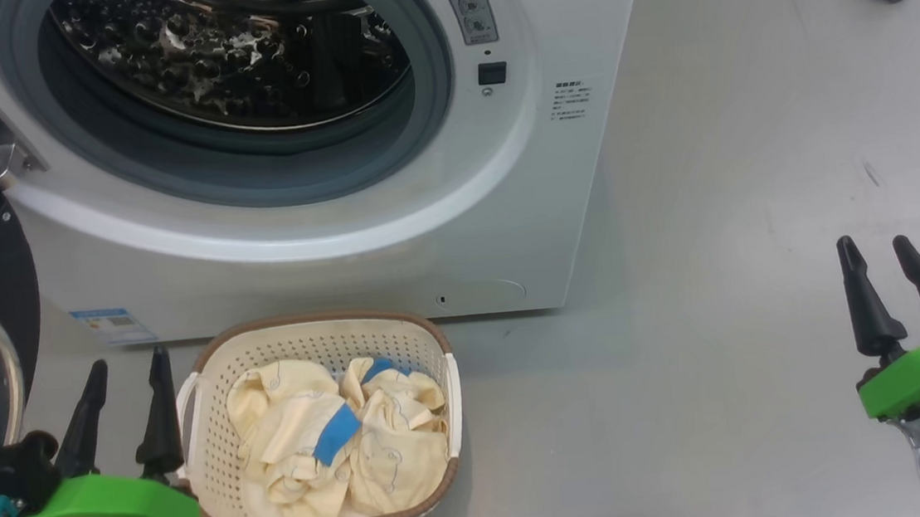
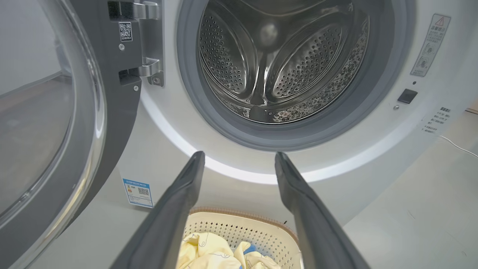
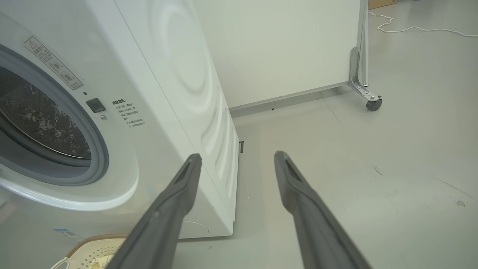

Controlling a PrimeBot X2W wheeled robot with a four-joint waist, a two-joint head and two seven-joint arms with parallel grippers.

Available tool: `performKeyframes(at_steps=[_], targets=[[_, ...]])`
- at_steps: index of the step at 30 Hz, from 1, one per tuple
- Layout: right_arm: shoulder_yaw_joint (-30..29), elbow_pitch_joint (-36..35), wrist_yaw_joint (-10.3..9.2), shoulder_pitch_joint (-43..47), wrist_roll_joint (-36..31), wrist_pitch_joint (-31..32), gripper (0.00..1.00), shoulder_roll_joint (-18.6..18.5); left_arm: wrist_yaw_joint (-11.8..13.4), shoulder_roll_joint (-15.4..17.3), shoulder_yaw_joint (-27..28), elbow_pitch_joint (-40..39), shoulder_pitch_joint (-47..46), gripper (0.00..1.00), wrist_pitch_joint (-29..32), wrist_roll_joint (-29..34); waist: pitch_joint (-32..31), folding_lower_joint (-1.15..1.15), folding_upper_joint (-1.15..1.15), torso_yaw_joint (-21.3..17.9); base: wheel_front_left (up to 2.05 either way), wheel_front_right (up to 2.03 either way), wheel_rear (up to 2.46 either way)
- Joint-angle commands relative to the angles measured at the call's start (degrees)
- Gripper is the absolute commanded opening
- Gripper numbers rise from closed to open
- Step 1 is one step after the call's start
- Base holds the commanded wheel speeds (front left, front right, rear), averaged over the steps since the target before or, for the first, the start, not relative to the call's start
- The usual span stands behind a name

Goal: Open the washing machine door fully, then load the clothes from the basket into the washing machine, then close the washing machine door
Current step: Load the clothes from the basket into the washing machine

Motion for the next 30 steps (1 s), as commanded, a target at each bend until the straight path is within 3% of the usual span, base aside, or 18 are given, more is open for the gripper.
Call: performKeyframes(at_steps=[1,13,30], targets=[[0.53,-1.99,0.02,-1.99,-0.65,-0.69,1.00,-0.88,-0.11,1.24,2.23,-0.77,-2.84,1.00,-0.38,0.56,0.54,0.00,0.00,-0.04,0.00,0.00,0.00],[-0.54,-4.04,0.02,-3.83,-2.22,-0.69,1.00,0.44,-0.11,0.84,-0.32,4.04,-5.43,1.00,-0.38,-0.44,5.47,0.00,0.00,-0.54,0.00,0.00,0.00],[-3.18,-8.74,0.02,-8.55,-6.73,-0.69,1.00,3.64,-0.11,3.20,-12.21,21.62,-18.23,1.00,-0.38,-5.97,17.86,0.00,0.00,-1.50,0.00,0.00,0.00]])
